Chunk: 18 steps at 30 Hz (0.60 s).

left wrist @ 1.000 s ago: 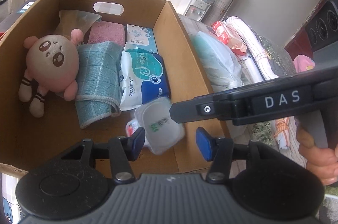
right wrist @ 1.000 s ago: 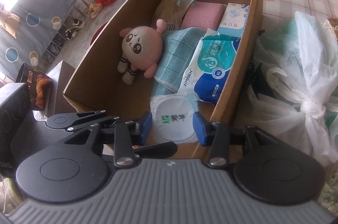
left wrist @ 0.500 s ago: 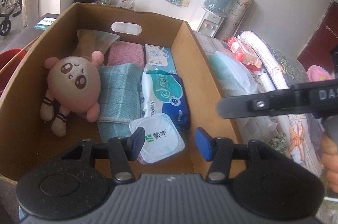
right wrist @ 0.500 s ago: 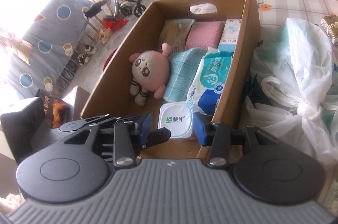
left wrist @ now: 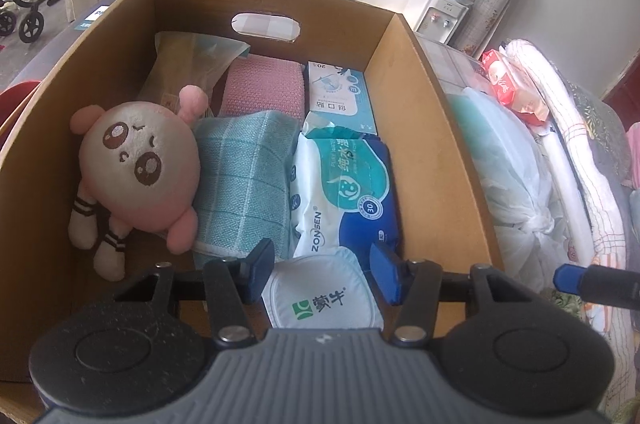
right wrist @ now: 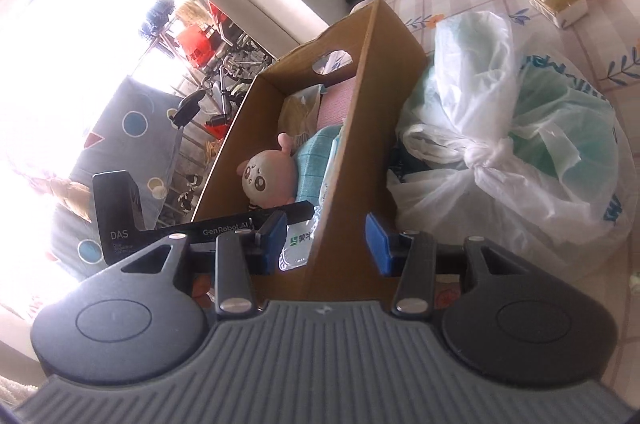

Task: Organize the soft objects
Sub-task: 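Withdraw the right tool from the box toward the striped towel roll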

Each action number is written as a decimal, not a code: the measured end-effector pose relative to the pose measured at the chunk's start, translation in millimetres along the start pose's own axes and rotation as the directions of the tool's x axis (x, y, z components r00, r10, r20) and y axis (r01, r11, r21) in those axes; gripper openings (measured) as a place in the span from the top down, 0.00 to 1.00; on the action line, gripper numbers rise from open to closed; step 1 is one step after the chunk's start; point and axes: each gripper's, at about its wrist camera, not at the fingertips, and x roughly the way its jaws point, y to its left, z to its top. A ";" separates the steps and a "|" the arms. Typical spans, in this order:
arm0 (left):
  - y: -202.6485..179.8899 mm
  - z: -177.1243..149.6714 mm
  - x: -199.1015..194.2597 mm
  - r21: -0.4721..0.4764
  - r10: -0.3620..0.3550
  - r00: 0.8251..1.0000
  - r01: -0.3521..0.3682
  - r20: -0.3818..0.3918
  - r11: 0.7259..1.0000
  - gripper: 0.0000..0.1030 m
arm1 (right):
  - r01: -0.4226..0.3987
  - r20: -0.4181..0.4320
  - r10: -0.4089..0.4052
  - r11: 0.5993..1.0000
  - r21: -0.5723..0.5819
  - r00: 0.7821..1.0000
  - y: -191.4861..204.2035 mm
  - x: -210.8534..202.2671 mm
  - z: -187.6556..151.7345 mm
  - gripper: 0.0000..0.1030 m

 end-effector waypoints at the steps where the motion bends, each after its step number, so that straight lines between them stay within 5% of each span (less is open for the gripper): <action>1: -0.2 0.8 0.8 -0.002 0.006 1.000 -0.006 0.001 1.000 0.50 | 0.000 -0.002 0.000 1.000 0.009 1.000 -3.4 1.0 -0.7 0.57; 7: 3.9 0.1 13.2 -0.036 0.008 0.998 -0.010 -0.059 0.999 0.53 | -0.026 -0.011 0.027 0.999 0.018 1.000 -8.6 2.7 -3.6 0.57; 14: 8.2 -9.9 17.3 -0.116 -0.125 0.981 0.109 -0.145 0.987 0.53 | -0.032 -0.016 0.032 0.999 0.022 0.999 -6.4 2.9 -3.7 0.56; 18: 10.6 -18.4 22.9 -0.209 -0.242 0.953 0.203 -0.182 0.957 0.50 | -0.028 -0.016 0.029 0.999 0.028 0.999 -7.4 3.3 -5.6 0.55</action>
